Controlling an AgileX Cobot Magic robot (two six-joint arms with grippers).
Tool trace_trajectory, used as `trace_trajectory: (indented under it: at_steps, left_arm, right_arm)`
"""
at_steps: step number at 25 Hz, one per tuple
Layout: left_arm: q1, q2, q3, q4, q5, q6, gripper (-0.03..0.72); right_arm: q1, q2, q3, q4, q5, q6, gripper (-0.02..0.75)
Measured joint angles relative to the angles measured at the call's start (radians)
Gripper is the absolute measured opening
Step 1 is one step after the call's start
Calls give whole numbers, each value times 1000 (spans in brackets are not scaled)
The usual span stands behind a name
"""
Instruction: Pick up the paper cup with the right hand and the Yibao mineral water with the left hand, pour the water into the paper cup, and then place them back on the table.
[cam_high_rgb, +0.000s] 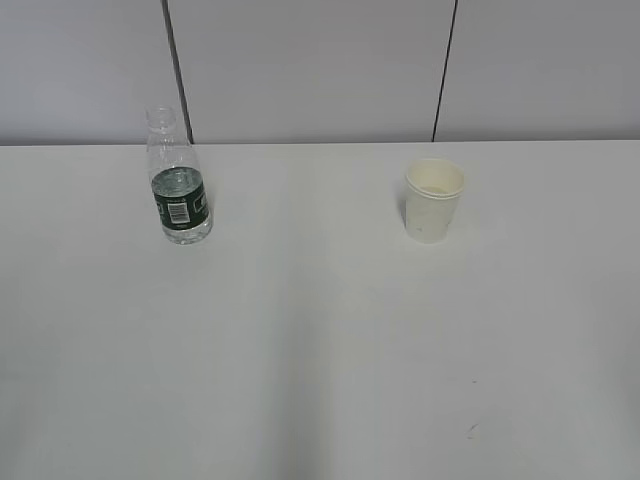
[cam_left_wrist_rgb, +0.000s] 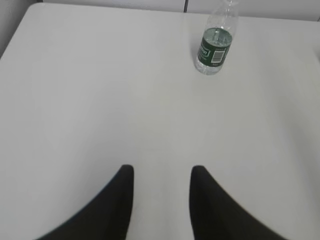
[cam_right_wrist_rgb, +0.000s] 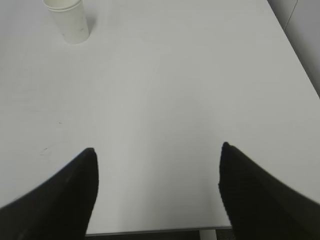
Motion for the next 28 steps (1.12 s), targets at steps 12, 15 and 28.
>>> trace_trajectory:
  at_steps: [12,15,28]
  left_arm:
    - [-114,-154,69,34,20,0,245]
    - [-133,-154,90,34,38,0,245]
    - [-136,-154,94,34,45,0,245]
  right_arm:
    - [0,0,0,2,0,0,585]
    - [0,0,0,0,-1,0,585]
    - [0,0,0,0,-1,0,585]
